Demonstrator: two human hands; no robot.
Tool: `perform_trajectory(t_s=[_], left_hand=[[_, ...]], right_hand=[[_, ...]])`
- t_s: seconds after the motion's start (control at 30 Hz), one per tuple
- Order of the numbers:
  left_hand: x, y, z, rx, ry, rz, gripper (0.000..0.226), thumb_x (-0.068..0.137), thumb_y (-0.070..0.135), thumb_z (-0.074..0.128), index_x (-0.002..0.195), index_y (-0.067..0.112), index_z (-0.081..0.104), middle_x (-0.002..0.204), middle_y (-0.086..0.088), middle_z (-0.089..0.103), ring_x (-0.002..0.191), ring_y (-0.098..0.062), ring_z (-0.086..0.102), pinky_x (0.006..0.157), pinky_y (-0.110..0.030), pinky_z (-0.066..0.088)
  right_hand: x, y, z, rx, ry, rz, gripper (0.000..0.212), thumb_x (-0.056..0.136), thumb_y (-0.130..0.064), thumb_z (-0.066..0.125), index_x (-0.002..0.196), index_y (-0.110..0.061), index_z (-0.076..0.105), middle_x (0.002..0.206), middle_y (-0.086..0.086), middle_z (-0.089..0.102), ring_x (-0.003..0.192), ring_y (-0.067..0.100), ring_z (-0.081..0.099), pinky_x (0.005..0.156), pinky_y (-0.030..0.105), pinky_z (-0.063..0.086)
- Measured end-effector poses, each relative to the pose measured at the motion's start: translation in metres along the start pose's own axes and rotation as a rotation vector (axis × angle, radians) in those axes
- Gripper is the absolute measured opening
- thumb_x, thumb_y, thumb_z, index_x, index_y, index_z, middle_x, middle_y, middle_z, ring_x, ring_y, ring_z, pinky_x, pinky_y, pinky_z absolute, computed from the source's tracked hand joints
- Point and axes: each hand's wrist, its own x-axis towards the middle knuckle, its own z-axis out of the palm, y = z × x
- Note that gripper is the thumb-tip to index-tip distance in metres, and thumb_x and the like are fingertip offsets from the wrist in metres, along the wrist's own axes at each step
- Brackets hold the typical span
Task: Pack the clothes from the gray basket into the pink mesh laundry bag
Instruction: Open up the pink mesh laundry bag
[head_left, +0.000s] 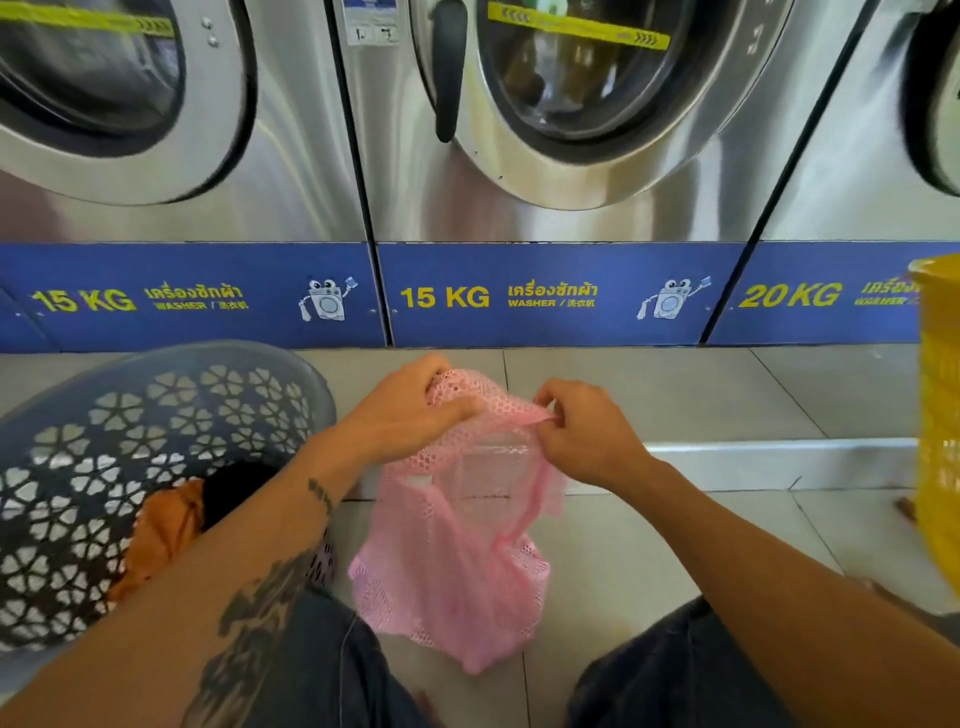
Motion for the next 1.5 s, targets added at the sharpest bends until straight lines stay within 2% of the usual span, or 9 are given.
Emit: perform_trajectory(t_s=[0.1,0.27,0.47,0.57,0.7,0.77,0.87,1.23,1.5], left_hand=[[-0.001,-0.019,0.000,0.092,-0.080,-0.077,0.071,0.070,0.055,0.082,0.124,0.032,0.042,0.114,0.002,0.063,0.097,-0.020,0.063,0.084,-0.037,0.053],[-0.002,-0.028,0.021,0.287,-0.072,-0.116,0.108,0.070,0.055,0.080,0.152,0.038,0.012,0.147,-0.001,0.026,0.137,-0.027,0.032,0.113,-0.049,0.033],[-0.006,-0.008,0.069,0.174,-0.001,-0.095,0.043,0.080,0.052,0.061,0.113,0.025,0.055,0.111,0.002,0.051,0.108,-0.025,0.053,0.091,-0.045,0.047],[-0.001,-0.012,0.075,0.095,0.132,-0.107,0.009,0.092,0.023,0.053,0.088,0.019,0.059,0.094,-0.002,0.055,0.095,-0.025,0.057,0.072,-0.032,0.038],[0.005,-0.016,0.052,0.084,0.332,-0.134,0.026,0.091,0.009,0.050,0.094,0.023,0.071,0.094,-0.002,0.061,0.093,-0.018,0.050,0.077,-0.028,0.035],[0.009,-0.013,0.038,0.075,0.353,-0.145,0.026,0.093,0.011,0.051,0.094,0.022,0.074,0.097,-0.001,0.068,0.094,-0.022,0.058,0.078,-0.030,0.042],[0.009,-0.006,0.027,-0.040,0.308,-0.231,0.027,0.094,0.009,0.051,0.084,0.024,0.071,0.084,-0.001,0.071,0.082,-0.026,0.068,0.071,-0.032,0.050],[0.003,-0.029,-0.006,-0.080,0.184,-0.387,0.024,0.093,0.023,0.057,0.073,0.027,0.070,0.069,0.007,0.063,0.082,-0.023,0.067,0.072,-0.032,0.051],[0.015,-0.065,0.002,-0.107,0.200,-0.307,0.018,0.097,0.027,0.059,0.088,0.025,0.074,0.081,0.003,0.070,0.081,-0.018,0.064,0.066,-0.026,0.042]], right_hand=[[0.005,-0.007,-0.009,-0.153,0.023,-0.049,0.019,0.082,-0.018,0.049,0.091,-0.016,0.065,0.095,0.006,0.060,0.084,0.028,0.056,0.075,0.038,0.049],[0.002,-0.024,-0.011,-0.091,0.032,-0.044,0.021,0.081,-0.028,0.039,0.070,-0.015,0.052,0.068,0.006,0.059,0.069,0.034,0.056,0.061,0.037,0.046],[-0.005,-0.043,-0.007,0.095,-0.102,0.076,0.039,0.091,-0.030,0.056,0.057,-0.016,0.044,0.054,-0.001,0.046,0.060,0.028,0.051,0.057,0.039,0.045],[-0.007,-0.043,-0.016,0.173,-0.184,0.141,0.022,0.086,-0.023,0.060,0.068,-0.010,0.057,0.063,0.004,0.054,0.058,0.024,0.054,0.058,0.043,0.051],[-0.016,-0.032,-0.028,0.038,-0.455,0.143,0.021,0.080,-0.019,0.067,0.100,-0.014,0.066,0.097,0.005,0.065,0.072,0.018,0.060,0.051,0.024,0.042],[-0.019,-0.025,-0.026,-0.058,-0.516,0.080,0.008,0.082,-0.021,0.064,0.087,-0.015,0.066,0.090,0.006,0.064,0.077,0.022,0.059,0.056,0.027,0.041],[-0.018,-0.022,-0.023,-0.054,-0.388,-0.060,0.021,0.088,-0.021,0.059,0.067,-0.021,0.058,0.069,-0.001,0.057,0.073,0.023,0.056,0.060,0.032,0.040],[0.027,-0.050,-0.011,-0.183,-0.140,-0.434,0.061,0.089,-0.013,0.043,0.146,-0.035,0.041,0.147,-0.002,0.053,0.128,0.025,0.053,0.101,0.043,0.047],[0.037,-0.059,0.033,0.218,-0.080,-0.352,0.054,0.074,-0.006,0.036,0.113,-0.019,0.072,0.111,-0.008,0.070,0.107,0.010,0.062,0.098,0.023,0.046]])
